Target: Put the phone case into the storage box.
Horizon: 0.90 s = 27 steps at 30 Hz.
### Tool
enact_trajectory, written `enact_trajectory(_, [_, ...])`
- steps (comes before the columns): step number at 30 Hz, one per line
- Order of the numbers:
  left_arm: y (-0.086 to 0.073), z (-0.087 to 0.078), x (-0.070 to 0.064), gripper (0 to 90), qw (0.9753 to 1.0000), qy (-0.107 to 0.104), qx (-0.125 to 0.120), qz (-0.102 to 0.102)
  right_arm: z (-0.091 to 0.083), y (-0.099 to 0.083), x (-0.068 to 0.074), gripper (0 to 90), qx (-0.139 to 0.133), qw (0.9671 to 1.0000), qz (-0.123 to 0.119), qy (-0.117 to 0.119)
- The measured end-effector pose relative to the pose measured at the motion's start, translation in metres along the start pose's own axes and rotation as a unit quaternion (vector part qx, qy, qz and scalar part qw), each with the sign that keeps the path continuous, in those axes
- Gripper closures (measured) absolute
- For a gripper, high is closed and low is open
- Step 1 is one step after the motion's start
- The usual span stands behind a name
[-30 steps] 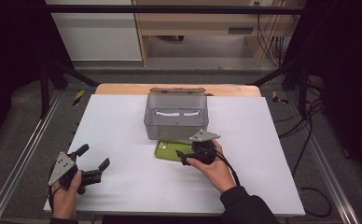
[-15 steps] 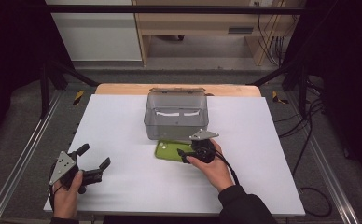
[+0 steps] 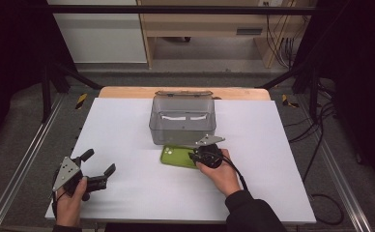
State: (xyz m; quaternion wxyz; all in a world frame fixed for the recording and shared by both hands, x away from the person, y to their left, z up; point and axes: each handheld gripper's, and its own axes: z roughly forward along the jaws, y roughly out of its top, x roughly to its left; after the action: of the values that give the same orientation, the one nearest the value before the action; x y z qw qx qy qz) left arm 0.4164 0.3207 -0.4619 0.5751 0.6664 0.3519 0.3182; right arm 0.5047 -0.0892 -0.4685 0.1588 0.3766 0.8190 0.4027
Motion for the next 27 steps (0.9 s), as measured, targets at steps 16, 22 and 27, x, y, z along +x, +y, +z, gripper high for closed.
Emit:
enact_trajectory(16, [0.000,0.001,0.000,1.2,1.0000,-0.001,0.002,0.001,0.004,-0.002,0.006,90.0,0.056,0.9982,-0.007,0.022])
enact_trajectory(22, [0.000,0.001,0.001,1.2,1.0000,0.001,0.002,0.001,0.003,-0.003,0.007,90.0,0.071,0.9971,-0.013,0.026])
enact_trajectory(27, [-0.001,0.002,0.001,1.2,1.0000,0.002,0.005,0.001,-0.002,-0.004,0.013,90.0,0.083,0.9957,-0.027,0.032])
